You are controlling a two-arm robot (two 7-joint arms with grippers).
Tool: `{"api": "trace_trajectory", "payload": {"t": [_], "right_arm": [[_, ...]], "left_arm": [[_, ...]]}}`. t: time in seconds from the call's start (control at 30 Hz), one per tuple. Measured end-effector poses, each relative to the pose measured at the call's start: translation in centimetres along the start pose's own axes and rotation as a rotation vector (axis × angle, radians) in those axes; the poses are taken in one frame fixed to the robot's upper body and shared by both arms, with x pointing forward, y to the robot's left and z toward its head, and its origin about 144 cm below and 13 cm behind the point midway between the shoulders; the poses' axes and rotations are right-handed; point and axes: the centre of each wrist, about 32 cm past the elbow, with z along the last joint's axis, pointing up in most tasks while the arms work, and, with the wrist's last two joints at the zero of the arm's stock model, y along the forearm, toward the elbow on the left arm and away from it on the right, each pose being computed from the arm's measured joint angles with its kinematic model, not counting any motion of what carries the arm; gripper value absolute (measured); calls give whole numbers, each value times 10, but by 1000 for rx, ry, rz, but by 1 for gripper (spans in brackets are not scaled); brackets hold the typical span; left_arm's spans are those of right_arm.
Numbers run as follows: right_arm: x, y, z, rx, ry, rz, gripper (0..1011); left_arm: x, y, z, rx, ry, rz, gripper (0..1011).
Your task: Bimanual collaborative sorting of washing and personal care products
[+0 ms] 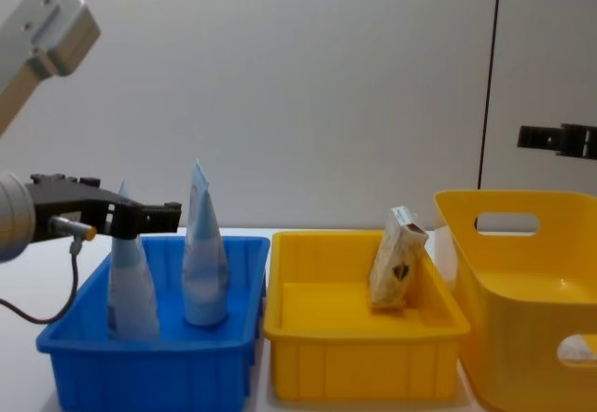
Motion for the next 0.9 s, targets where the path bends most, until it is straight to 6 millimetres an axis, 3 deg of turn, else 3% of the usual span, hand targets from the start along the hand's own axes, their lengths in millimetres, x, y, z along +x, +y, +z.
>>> {"api": "trace_trajectory", "payload": {"t": [0.9], "right_arm": [[0,0,0,0,0,0,1004]], "left_arm": [[-20,-39,-13,-30,-176,55,1001]]}}
